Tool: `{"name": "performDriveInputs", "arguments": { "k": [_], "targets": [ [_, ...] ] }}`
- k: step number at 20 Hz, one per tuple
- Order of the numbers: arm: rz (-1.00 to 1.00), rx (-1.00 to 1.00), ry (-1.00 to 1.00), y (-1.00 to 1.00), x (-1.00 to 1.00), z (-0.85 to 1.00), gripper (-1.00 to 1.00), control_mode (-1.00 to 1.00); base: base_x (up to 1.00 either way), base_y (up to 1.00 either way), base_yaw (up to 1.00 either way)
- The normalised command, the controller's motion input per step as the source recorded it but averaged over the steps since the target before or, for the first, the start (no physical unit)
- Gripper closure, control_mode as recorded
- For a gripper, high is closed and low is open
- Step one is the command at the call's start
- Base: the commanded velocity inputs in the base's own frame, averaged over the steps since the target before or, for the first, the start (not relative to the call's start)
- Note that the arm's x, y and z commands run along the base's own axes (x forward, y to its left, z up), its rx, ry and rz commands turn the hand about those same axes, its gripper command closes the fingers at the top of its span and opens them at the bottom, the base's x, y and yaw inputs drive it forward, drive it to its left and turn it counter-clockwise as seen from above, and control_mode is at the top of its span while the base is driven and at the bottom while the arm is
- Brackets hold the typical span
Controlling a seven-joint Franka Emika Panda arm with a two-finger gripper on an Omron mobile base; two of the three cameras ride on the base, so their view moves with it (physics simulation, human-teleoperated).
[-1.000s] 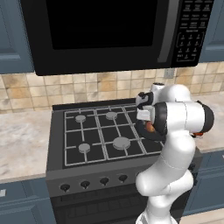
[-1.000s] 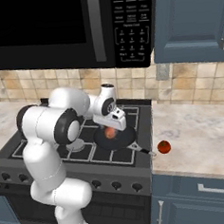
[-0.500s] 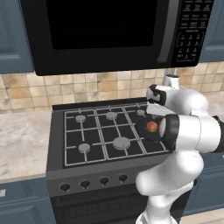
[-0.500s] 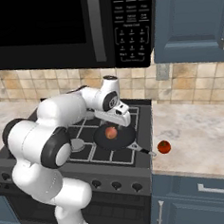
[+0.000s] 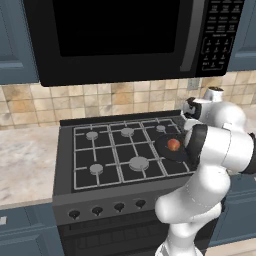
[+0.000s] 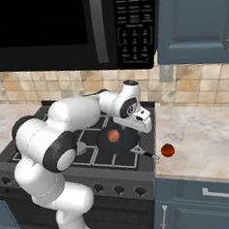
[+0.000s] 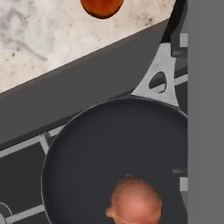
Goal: Place the pan on the front right burner on the stove. Then place the tomato and the onion in the pan and turn on the front right burner.
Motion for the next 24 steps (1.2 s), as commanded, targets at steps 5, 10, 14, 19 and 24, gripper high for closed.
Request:
{"name": "performDriveInputs", "arguments": {
  "k": [5, 10, 14, 19, 24],
  "targets": [
    [-0.01, 0.0, 0.0, -0.71, 0.0, -0.01, -1.0, -1.0, 0.0, 0.0, 0.0],
    [0.0, 0.0, 0.0, -0.61, 0.0, -0.12, -1.0, -1.0, 0.0, 0.0, 0.0],
    [0.0, 0.0, 0.0, -0.5, 0.0, -0.16, -1.0, -1.0, 0.0, 0.0, 0.0],
    [0.0, 0.0, 0.0, -0.33, 0.0, -0.21, -1.0, -1.0, 0.0, 0.0, 0.0],
    [0.0, 0.0, 0.0, -0.28, 0.0, -0.31, -1.0, -1.0, 0.0, 0.0, 0.0]
  ]
}}
